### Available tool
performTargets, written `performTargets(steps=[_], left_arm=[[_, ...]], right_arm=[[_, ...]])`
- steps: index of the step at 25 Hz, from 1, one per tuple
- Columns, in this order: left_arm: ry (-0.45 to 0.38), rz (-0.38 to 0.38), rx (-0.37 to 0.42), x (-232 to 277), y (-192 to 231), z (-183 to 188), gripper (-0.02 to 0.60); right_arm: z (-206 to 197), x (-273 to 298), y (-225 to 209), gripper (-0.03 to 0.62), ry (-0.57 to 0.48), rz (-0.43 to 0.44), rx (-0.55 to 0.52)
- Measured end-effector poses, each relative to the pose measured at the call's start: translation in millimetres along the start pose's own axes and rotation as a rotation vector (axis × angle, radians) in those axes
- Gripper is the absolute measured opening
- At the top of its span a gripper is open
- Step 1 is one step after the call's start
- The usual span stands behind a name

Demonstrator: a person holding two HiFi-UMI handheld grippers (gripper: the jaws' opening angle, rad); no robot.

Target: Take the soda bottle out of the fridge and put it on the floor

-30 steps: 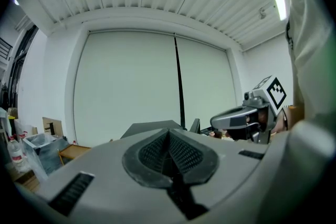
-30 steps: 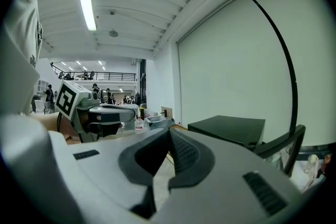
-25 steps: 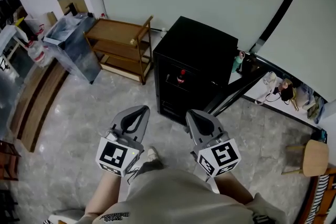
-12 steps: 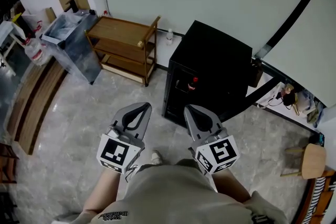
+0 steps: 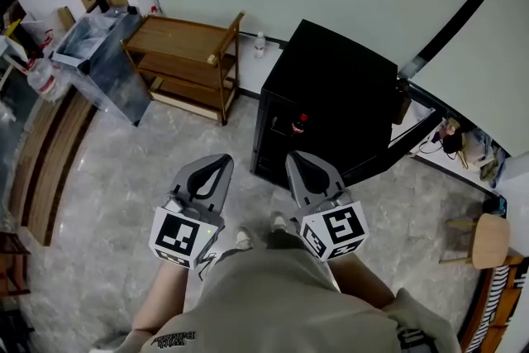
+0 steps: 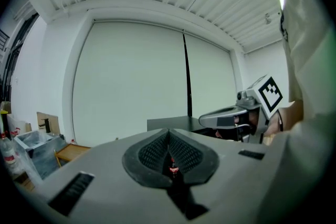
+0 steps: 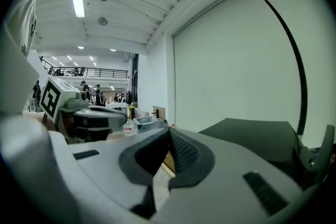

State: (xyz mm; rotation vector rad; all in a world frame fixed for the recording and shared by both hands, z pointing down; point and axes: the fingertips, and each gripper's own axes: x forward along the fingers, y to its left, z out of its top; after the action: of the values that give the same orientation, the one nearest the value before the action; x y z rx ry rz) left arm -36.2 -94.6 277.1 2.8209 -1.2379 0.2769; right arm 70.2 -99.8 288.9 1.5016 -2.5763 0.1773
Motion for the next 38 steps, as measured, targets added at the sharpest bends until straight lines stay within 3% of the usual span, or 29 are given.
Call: performTargets(steps=[5,12,13,15,17,26,33,38], left_arm=[[0.004,-0.008,-0.016,27.0,0.5,-3.5,0.008],[0.015,-0.009,0.020,75.0,-5.5,-15.9,0.008],[0.016,-0.012,0.020,81.6,-6.4,-18.8,0.008],[0.021,-0.017,0.021,93.1,-6.9,-26.4,0.008],[0.026,-0.016,0.018,102.9,-6.5,-35.1,0.008],[0.052,-0.013,-0.073,137.7,1.1,-72.2,0.008],[0.073,0.002,-0.077,160.1,9.6,-98.0,0.008],[0.071,0.022,-0.122,172.2,12.3,-114.2,0.008]], right_arm=[[-20.2,14.3,-31.0,-0.003,0.034,-0.036,0.000],[-82.3,43.0,-80.5,0.000,0.103,-0.073,-0.033],[-93.1,48.4,-86.8,0.007,0.117,-0.073,-0.034],[-114.8,59.5,-98.5,0.095,0.149,-0.083,-0.032],[-135.5,70.0,-110.9,0.106,0.181,-0.103,-0.025],[-209.2,114.9,-155.1,0.120,0.273,-0.153,0.026],[-254.7,142.2,-185.6,0.132,0.341,-0.197,0.041],[-278.5,163.5,-205.6,0.162,0.353,-0.220,0.036]])
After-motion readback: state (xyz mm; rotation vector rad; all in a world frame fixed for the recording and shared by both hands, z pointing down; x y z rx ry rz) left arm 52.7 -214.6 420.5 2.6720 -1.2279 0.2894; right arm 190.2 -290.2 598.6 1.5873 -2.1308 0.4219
